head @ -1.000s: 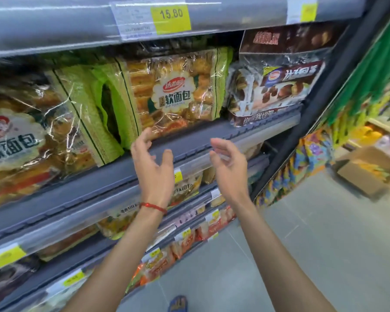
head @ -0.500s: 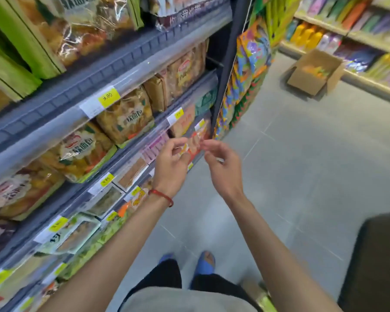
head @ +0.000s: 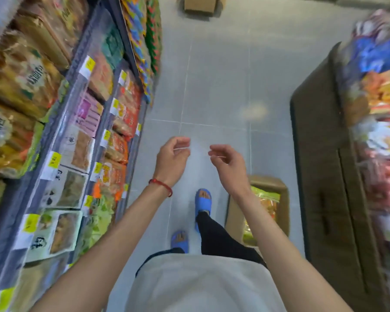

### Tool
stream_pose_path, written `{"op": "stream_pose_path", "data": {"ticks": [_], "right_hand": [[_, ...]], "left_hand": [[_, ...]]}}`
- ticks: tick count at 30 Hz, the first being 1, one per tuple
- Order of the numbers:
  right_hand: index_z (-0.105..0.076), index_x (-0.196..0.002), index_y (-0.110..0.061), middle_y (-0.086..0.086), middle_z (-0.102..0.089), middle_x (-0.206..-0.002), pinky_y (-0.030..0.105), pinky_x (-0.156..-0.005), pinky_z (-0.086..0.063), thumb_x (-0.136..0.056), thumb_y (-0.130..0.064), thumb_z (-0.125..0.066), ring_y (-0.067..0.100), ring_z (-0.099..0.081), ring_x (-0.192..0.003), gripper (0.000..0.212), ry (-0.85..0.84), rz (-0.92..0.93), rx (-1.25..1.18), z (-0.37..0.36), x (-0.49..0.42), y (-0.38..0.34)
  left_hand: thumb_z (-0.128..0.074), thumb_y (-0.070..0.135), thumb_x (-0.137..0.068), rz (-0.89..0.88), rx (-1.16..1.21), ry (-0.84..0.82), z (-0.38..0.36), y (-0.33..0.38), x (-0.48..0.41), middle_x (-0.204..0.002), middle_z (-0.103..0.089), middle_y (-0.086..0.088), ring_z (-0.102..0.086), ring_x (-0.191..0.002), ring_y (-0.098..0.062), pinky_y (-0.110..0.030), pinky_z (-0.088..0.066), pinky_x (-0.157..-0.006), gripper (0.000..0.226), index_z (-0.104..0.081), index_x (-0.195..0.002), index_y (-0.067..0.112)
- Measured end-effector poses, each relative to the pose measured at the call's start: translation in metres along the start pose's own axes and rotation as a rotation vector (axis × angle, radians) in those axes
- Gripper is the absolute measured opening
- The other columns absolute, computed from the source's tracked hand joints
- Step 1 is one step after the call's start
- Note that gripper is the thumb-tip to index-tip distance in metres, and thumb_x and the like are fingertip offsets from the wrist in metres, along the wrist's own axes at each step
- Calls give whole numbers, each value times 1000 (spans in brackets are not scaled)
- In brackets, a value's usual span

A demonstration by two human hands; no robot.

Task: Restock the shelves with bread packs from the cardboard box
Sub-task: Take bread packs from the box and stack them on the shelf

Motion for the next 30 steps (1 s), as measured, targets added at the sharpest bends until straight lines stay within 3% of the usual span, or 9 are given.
{"op": "stream_pose_path", "data": {"ticks": [4,9,14,19,21,26,30], "right_hand": [[-68,-112,-17,-6,-72,-97,9,-74,-49,-99,1,-59,-2,-64,-85,24,100,-102,-37,41,69,43],[-71,-119,-12,2,-73,-106,7,-77,-48,-98,-1,-62,1,-65,-92,25,197,-158,-33,102,136,95],[-71,-121,-13,-4,-73,-109,18,-87,-53,-100,-9,-64,6,-67,-100,23,253,-210,-68,171,191,149],[-73,-118,-16,3,-75,-111,44,-101,-56,-98,-10,-66,19,-70,-108,22,285,-234,-126,247,236,201],[-73,-117,-16,2,-75,-111,43,-101,-56,-98,-12,-66,17,-70,-108,21,283,-234,-112,276,248,215],[-70,-103,-38,-2,-75,-109,47,-100,-57,-97,-23,-68,17,-71,-106,16,216,-253,-85,324,259,244],[-68,-105,-38,-6,-73,-112,50,-99,-58,-99,-24,-67,17,-70,-109,15,164,-298,-105,343,242,262]], "left_hand": [[-56,-1,-90,23,-40,-152,-43,-15,52,-105,-69,4,-63,-91,-3,-21,-46,-76,27,-65,-104,21],[-57,1,-90,17,-88,-294,-108,-22,115,-105,-70,2,-63,-87,-6,-25,-45,-78,27,-65,-99,25],[-58,6,-92,11,-119,-368,-176,-34,182,-111,-71,-5,-64,-92,-14,-25,-45,-76,23,-67,-98,26],[-58,8,-94,49,-132,-387,-254,-53,260,-110,-70,-2,-64,-88,-14,-22,-47,-67,21,-67,-98,27],[-58,10,-95,67,-125,-383,-281,-59,289,-110,-70,0,-64,-88,-14,-20,-49,-65,21,-66,-97,28],[-56,6,-97,140,-169,-336,-318,-80,329,-115,-64,1,-62,-100,-14,-6,-45,-59,22,-66,-115,14],[-55,8,-96,199,-170,-249,-328,-103,324,-118,-64,-1,-61,-110,-19,-18,-49,-75,20,-66,-106,20]]}}
Point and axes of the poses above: each hand's wrist, its own x-axis away from the middle knuckle, its own z-axis out of the back of the hand, y = z × x, the point moved 6 cm from there along -x, towards the middle knuckle
